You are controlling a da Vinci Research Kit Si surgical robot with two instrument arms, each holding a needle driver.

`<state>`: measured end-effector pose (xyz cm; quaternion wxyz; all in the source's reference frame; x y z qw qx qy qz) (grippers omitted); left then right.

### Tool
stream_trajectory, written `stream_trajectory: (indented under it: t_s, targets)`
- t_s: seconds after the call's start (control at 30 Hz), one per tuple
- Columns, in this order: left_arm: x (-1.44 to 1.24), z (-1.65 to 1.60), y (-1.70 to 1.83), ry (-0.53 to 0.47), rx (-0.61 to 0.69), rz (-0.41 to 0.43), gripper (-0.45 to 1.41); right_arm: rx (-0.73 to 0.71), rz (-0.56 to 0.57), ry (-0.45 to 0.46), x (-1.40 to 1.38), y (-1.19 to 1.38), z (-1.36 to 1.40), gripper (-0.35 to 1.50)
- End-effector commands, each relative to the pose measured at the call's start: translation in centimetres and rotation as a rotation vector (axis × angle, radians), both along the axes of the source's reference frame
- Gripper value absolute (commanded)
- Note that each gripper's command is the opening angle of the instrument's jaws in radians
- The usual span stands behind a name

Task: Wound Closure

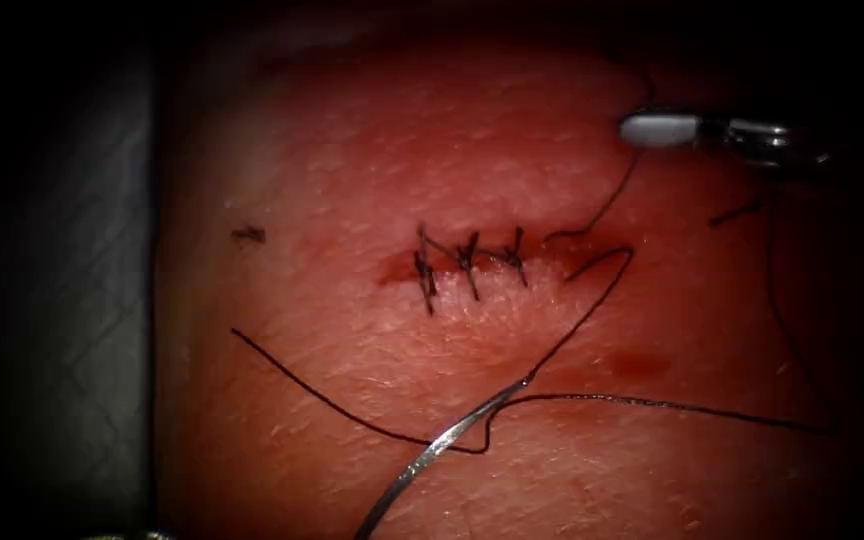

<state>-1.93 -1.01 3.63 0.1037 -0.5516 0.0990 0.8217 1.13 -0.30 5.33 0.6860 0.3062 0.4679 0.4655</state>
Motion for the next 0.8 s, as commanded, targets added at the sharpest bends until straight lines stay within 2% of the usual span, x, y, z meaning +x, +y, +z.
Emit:
stream_trajectory:
  t_s: [0.03, 0.23, 0.53, 0.57, 0.6, 0.63, 0.67, 0.8]
  targets:
    - [-0.06, 0.07, -0.04, -0.003, 0.005, 0.000, -0.45, -0.007, 0.007, 0.002, 0.03, 0.01, 0.00, -0.35]
    - [-0.06, 0.10, -0.05, -0.003, 0.004, 0.000, -0.45, -0.055, -0.002, -0.001, 0.06, 0.07, -0.08, -0.35]
    - [-0.10, 0.12, 0.02, -0.009, 0.024, -0.005, -0.45, -0.139, -0.003, -0.018, 0.26, 0.13, 0.13, -0.35]
    - [-0.11, 0.12, 0.04, -0.011, 0.031, -0.008, -0.45, -0.146, 0.000, -0.010, 0.27, 0.15, 0.16, -0.18]
    - [-0.14, 0.12, 0.11, -0.022, 0.041, -0.005, -0.45, -0.151, 0.020, 0.002, 0.25, 0.16, 0.18, 0.84]
    - [-0.15, 0.11, 0.14, -0.031, 0.054, -0.006, -0.45, -0.154, 0.027, 0.010, 0.23, 0.14, 0.17, 1.26]
    - [-0.19, 0.08, 0.24, -0.052, 0.077, -0.003, -0.45, -0.162, 0.022, 0.016, 0.19, 0.09, 0.15, 1.43]
    - [-0.26, 0.04, 0.42, -0.095, 0.140, -0.001, -0.45, -0.210, 0.005, 0.039, 0.06, -0.03, 0.05, 1.48]
